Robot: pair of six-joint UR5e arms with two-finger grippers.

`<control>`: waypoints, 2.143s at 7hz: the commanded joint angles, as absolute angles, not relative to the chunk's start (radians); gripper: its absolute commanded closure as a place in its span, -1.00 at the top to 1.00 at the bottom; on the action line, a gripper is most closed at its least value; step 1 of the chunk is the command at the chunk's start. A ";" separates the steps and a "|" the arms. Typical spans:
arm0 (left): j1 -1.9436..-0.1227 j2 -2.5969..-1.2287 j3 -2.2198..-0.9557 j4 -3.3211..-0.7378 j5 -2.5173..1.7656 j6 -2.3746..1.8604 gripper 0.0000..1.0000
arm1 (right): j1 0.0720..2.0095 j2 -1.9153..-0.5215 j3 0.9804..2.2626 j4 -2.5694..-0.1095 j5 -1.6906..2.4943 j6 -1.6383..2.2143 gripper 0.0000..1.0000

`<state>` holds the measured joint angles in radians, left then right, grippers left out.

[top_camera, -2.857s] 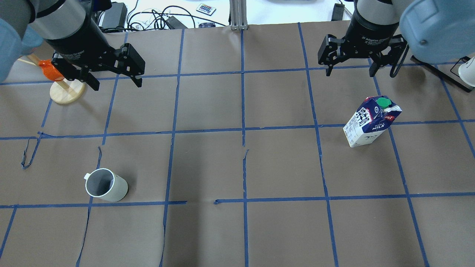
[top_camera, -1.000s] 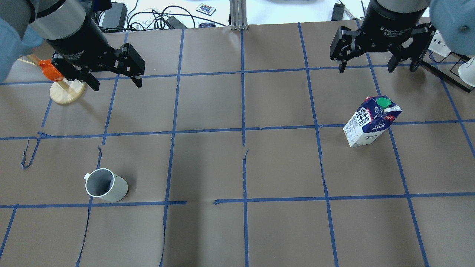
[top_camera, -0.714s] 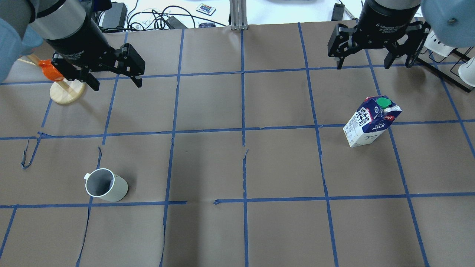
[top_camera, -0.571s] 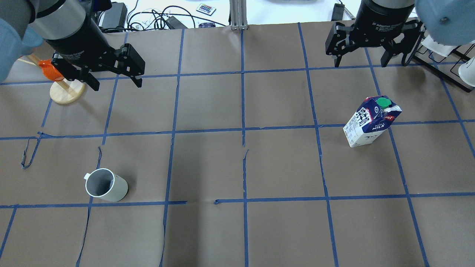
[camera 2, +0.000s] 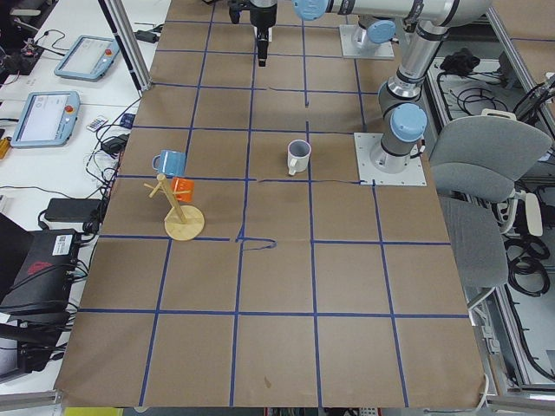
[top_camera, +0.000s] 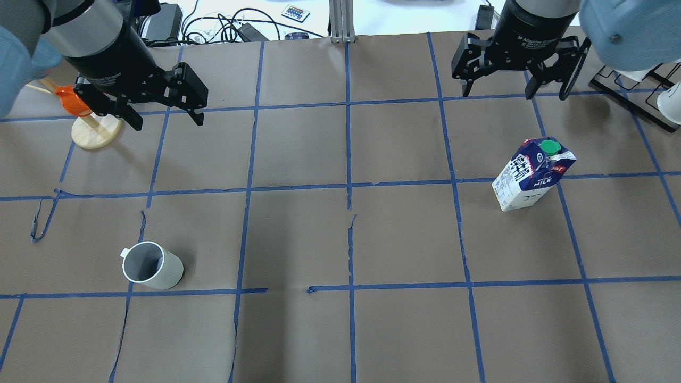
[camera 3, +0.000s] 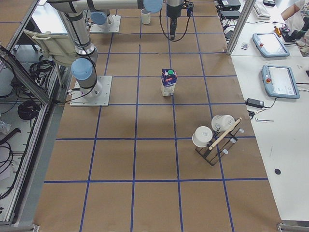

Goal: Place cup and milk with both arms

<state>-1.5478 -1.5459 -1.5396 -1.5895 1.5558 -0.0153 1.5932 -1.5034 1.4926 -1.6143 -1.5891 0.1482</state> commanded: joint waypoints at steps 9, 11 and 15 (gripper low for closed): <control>-1.540 -1.525 -1.618 -1.589 1.557 -0.006 1.00 | 1.539 -1.437 1.538 -1.759 -1.569 0.137 1.00; -1.499 -1.522 -1.707 -1.586 1.559 -0.002 1.00 | 1.499 -1.440 1.546 -1.755 -1.574 0.133 1.00; -1.384 -1.505 -1.967 -1.479 1.627 0.154 1.00 | 1.347 -1.408 1.571 -1.740 -1.580 -0.196 1.00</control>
